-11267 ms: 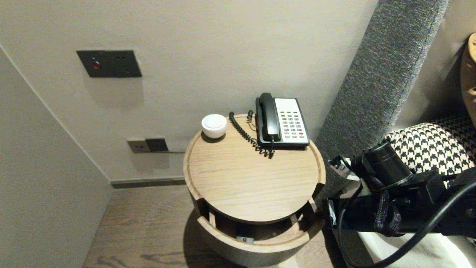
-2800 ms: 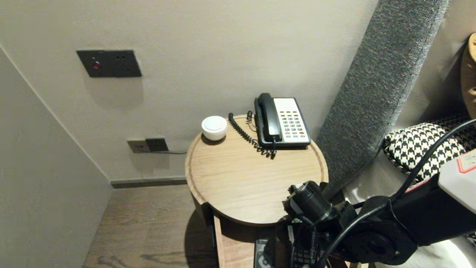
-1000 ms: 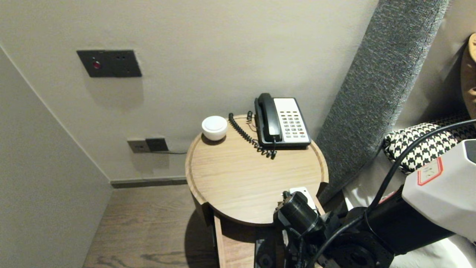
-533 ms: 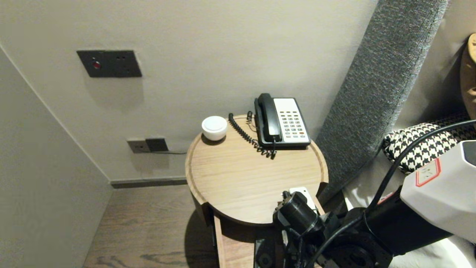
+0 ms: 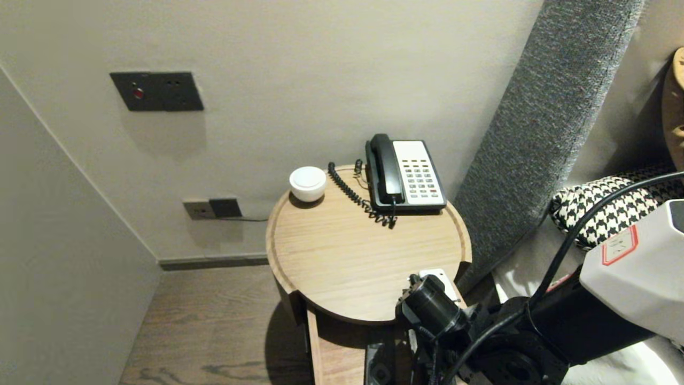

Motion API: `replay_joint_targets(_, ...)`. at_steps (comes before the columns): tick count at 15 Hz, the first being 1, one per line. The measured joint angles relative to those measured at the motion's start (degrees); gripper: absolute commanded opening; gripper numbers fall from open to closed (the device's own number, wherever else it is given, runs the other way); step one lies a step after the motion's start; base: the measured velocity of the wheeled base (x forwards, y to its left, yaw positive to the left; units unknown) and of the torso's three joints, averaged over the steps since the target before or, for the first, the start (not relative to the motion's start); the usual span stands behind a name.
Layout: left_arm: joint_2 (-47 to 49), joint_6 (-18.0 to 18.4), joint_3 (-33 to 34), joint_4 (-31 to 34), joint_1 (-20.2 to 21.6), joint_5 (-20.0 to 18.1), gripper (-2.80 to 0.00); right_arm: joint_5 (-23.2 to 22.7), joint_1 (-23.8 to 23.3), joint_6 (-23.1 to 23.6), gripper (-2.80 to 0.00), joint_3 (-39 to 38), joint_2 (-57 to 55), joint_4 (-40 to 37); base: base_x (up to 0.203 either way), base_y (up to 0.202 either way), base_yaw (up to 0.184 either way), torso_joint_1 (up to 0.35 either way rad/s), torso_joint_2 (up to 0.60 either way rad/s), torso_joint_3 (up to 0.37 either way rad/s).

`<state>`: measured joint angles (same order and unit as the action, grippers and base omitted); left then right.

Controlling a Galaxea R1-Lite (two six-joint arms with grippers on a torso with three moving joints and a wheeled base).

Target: Take the remote control out of the drawer one by one and place them on the table

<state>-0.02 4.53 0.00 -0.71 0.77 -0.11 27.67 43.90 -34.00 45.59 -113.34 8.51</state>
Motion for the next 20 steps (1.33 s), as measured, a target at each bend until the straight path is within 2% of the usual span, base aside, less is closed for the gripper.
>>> replay_joint_targets(6,0.02,0.01,0.0,0.01,0.0,-0.01,-2.8,-0.14,0.39,-0.24,-2.8,-0.32,2.62,-0.02,0.0,0.0,0.0,0.0,0.0,0.0)
replay_joint_targets(12,0.02,0.0,0.0,0.02,0.0,-0.02,-2.8,-3.71,0.01,-2.84,-2.8,-0.48,6.28,-1.18,0.0,0.0,0.0,0.0,0.0,0.0)
replay_joint_targets(20,0.02,0.01,0.0,0.02,0.0,-0.02,-2.8,-21.57,-2.94,-8.11,-2.8,3.2,9.07,-13.22,0.0,0.0,0.0,0.0,0.0,0.0)
